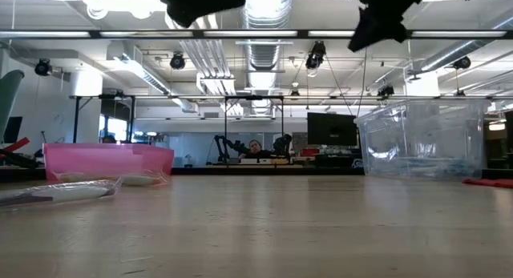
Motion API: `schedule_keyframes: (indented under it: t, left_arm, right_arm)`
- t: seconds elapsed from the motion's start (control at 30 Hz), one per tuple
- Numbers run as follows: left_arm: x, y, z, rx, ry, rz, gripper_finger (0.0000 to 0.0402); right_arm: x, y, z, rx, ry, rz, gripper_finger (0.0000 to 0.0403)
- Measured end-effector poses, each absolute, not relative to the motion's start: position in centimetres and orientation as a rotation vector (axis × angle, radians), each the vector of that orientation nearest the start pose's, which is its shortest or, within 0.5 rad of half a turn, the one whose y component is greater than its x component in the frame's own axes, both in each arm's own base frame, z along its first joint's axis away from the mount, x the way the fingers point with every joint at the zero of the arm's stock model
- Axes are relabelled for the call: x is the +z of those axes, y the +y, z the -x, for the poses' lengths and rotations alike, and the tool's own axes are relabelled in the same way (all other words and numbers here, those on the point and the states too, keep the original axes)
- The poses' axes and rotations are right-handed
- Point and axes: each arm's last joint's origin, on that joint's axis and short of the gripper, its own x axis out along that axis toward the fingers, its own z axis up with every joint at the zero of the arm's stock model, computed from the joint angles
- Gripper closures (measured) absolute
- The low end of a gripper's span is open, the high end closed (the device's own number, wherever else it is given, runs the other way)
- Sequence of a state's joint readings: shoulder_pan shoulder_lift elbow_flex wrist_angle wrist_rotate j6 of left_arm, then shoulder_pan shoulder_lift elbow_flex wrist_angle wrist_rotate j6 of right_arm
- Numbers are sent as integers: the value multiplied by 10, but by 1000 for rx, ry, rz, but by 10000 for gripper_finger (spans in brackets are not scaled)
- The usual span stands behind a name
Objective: Pick & Place Toothbrushes
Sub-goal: Put the violet toothbrush into the bottom transparent bin
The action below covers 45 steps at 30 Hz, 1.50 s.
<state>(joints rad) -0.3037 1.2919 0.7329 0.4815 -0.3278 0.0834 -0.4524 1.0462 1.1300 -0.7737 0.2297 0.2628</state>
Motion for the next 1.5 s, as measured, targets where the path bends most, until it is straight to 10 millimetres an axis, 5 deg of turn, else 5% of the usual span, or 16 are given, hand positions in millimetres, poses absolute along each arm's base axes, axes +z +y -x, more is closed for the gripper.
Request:
schedule_keyframes:
  t: [0.3,0.57,0.97,1.3,1.5]
  left_arm:
    - [291,-79,-273,233,544,33,164]
    - [296,-112,-267,237,735,178,164]
    - [258,-166,-278,443,1014,405,164]
    - [225,-177,-290,619,1204,588,174]
    - [210,-164,-301,681,1277,593,190]
  right_arm:
    - [343,-45,-222,-449,541,-174,358]
    - [322,-31,-242,-413,640,-125,375]
    - [318,-30,-244,-407,665,-108,350]
    - [319,-30,-244,-405,664,-98,320]
    - [318,-30,-244,-401,667,-87,307]
